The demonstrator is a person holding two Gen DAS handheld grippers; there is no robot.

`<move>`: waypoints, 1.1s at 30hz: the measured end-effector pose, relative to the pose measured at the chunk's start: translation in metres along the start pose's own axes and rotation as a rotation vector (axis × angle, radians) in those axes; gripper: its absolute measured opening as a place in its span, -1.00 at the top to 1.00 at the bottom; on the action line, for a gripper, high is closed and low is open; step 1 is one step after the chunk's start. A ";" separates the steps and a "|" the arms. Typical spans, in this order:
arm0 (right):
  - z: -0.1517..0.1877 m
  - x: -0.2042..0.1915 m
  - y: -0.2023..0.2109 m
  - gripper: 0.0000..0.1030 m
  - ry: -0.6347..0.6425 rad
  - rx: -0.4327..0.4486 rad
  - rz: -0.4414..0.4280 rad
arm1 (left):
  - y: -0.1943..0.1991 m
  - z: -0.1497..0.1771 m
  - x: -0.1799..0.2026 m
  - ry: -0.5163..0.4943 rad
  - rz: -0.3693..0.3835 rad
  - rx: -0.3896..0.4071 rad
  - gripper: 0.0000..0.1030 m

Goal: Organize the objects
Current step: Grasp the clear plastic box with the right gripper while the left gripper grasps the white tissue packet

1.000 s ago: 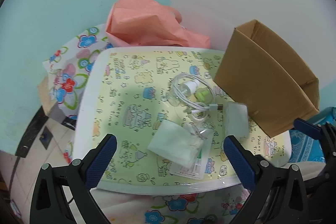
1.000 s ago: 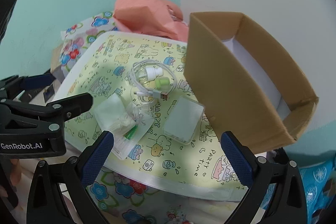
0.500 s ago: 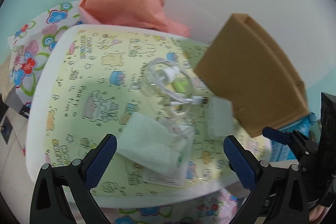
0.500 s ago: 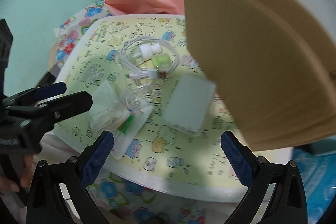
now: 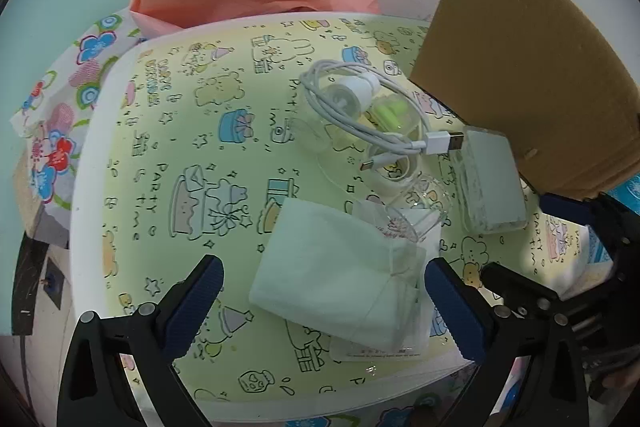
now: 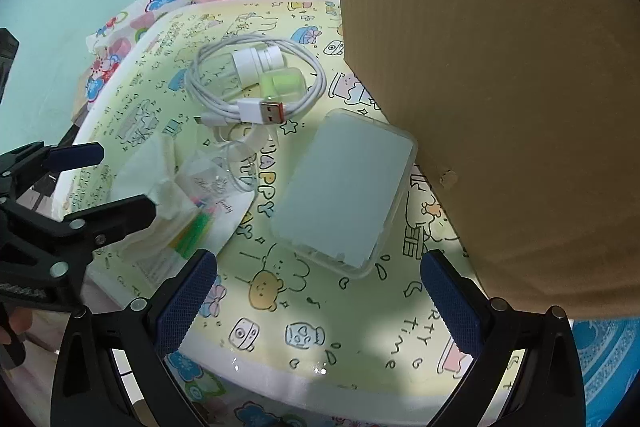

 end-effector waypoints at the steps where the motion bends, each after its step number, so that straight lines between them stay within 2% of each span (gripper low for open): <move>1: -0.001 0.000 -0.002 -1.00 0.006 0.001 0.007 | -0.001 0.000 0.000 -0.004 0.005 -0.004 -0.98; 6: 0.000 0.001 -0.007 -0.97 0.041 0.009 0.035 | -0.003 0.002 0.008 -0.096 -0.002 -0.008 -0.98; 12: 0.008 0.006 -0.014 -0.84 0.067 -0.011 0.057 | -0.021 0.009 0.022 -0.230 -0.064 -0.039 -0.94; 15: 0.007 0.009 -0.013 -0.82 0.040 -0.011 0.017 | -0.029 0.007 0.018 -0.209 -0.102 -0.046 -0.91; 19: 0.001 0.008 -0.008 -0.81 0.018 0.006 -0.023 | -0.035 0.003 0.011 -0.140 -0.052 -0.091 -0.90; 24: -0.002 0.004 -0.010 -0.81 0.036 -0.005 -0.023 | -0.039 0.004 0.000 -0.065 0.000 -0.133 -0.92; 33: -0.012 0.014 -0.017 -0.77 -0.039 -0.028 -0.062 | -0.034 0.003 0.002 -0.122 -0.008 -0.087 -0.80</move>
Point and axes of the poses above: each gripper's, at about its wrist camera, not at the fingertips, and y roughly against the way its jaws point, x to its right, z to its underside, the point moved 4 cm from there along -y, roughly the way its jaws point, and after that the axes turned 1 degree about x, right-handed, at the moved point
